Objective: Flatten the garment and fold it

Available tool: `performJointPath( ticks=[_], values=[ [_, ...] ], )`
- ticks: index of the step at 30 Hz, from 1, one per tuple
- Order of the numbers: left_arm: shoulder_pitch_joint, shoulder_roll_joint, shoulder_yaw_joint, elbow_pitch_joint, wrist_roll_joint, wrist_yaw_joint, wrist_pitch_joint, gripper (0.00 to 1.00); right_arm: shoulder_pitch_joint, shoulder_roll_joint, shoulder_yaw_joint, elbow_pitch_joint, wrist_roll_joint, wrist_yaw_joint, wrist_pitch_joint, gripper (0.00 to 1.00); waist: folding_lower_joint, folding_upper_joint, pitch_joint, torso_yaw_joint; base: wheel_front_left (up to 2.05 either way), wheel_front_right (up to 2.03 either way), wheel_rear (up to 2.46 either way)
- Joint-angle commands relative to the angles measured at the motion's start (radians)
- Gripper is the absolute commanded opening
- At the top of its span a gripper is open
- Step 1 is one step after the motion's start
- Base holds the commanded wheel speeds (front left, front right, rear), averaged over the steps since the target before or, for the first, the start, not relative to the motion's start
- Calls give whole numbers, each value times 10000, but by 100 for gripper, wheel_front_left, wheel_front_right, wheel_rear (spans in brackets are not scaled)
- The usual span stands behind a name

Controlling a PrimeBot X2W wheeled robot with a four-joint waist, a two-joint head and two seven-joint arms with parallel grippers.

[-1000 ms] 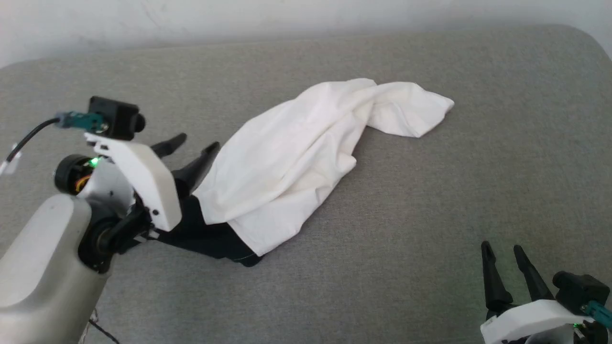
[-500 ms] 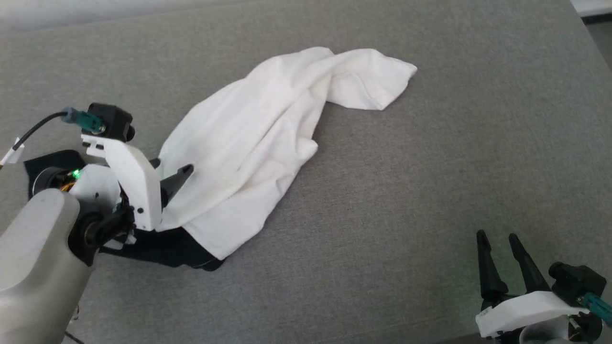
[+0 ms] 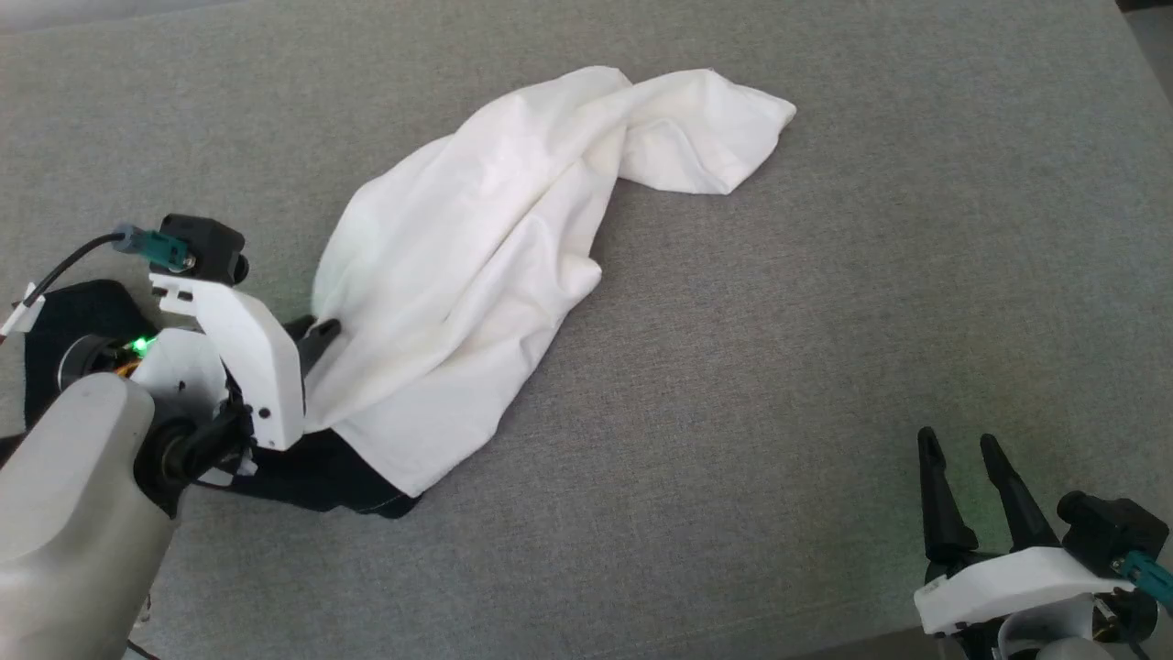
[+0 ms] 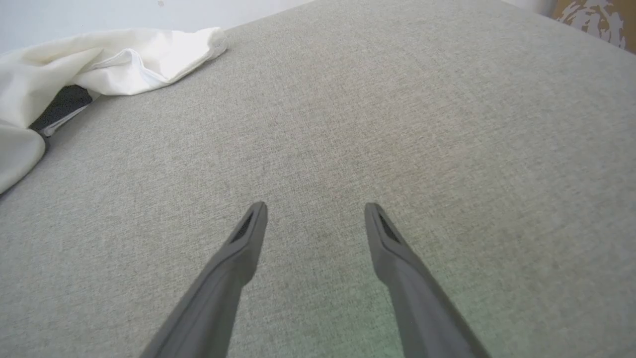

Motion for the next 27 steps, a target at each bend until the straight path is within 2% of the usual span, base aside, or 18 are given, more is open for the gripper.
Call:
performJointPath(
  ticks=[1, 7, 14, 17, 22, 27],
  values=[
    [165, -172, -159, 130, -56, -161, -16, 0, -191, 22, -39, 6, -5, -7, -45, 100, 0, 0, -62, 87, 0, 0, 0],
    [-239, -232, 82, -382, -365, -463, -669, 0, -99, 22, -159, 110, -20, -7, -34, 100, 0, 0, -446, 372, 0, 0, 0],
    [-1139, 93, 591, -1282, -71, -533, -1755, 0, -16, 22, -164, 155, -2, -7, -10, 100, 0, 0, -633, 610, 0, 0, 0],
    [-1535, 296, 882, -1305, 220, -390, -2188, 0, -77, 22, -89, 76, 35, -7, -14, 100, 0, 0, -387, 585, 0, 0, 0],
    [-2319, 723, 1527, -901, 1133, 285, -3428, 0, -237, 22, -79, -49, 61, -7, -18, 100, 0, 0, 307, 380, 0, 0, 0],
    [-2888, 930, 1797, -276, 1831, 672, -4432, 0, -380, 22, -140, -79, 64, -7, -41, 100, 0, 0, 862, 201, 0, 0, 0]
  ],
)
